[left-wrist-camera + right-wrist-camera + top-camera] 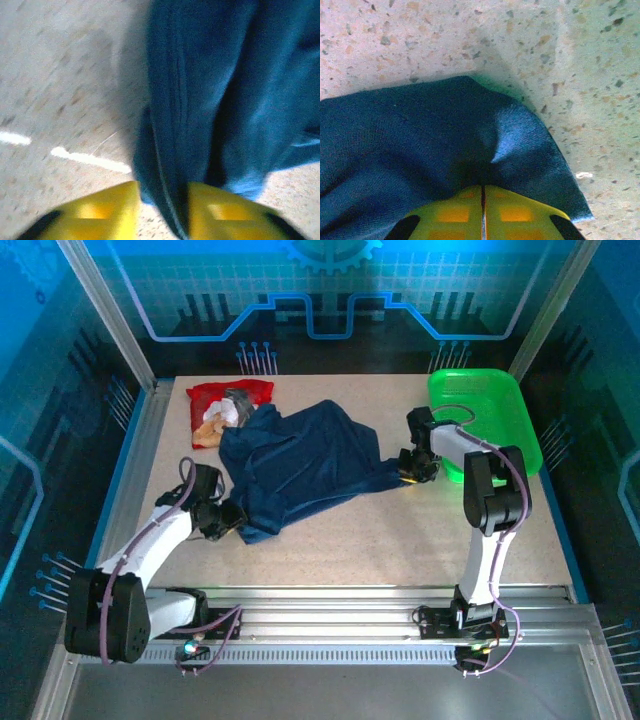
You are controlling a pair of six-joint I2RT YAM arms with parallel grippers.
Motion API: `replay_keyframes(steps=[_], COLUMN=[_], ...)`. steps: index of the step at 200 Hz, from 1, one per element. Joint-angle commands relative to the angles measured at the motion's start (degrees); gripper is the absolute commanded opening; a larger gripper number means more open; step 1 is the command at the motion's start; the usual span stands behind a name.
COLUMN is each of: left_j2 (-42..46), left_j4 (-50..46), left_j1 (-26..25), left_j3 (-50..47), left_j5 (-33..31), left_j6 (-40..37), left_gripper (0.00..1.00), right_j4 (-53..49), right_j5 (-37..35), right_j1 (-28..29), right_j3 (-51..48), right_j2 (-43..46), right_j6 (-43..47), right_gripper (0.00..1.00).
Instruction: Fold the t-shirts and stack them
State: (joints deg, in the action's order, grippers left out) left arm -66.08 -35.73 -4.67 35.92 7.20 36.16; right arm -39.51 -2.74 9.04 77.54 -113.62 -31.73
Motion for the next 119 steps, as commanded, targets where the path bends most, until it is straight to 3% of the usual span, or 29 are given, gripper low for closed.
replay_keyframes(steps=[1, 19, 54, 86, 119], left_j2=[7.61, 8.24, -5.91, -22.82, -31.2], left_j4=[-4.74, -6.8, -6.14, -13.4, -13.79], left_j1=[0.35, 0.36, -3.01, -4.08, -3.95], left_j3=[2.27, 9.19, 26.99, 38.81, 41.1], left_j5=[-4.9, -8.58, -3.41, -3.51, -2.51], left_j6=[6.95, 6.0, -1.24, -5.93, -5.98], left_gripper=[0.49, 0.56, 0.71, 0.69, 0.58], right_j4=[-1.89, -1.55, -1.7, -2.13, -2.24], right_j5=[-3.59, -3.53, -3.5, -4.04, -4.39], right_j1=[-1.22, -1.01, -0.22, 0.34, 0.68], right_j3=[-2.24, -3.28, -3.8, -3.36, -3.62], right_j2=[1.0, 2.28, 3.45, 3.41, 3.41], right_j6=[-1.15, -1.15, -0.28, 0.59, 1.22], right_gripper=[0.07, 0.08, 0.1, 0.1, 0.1])
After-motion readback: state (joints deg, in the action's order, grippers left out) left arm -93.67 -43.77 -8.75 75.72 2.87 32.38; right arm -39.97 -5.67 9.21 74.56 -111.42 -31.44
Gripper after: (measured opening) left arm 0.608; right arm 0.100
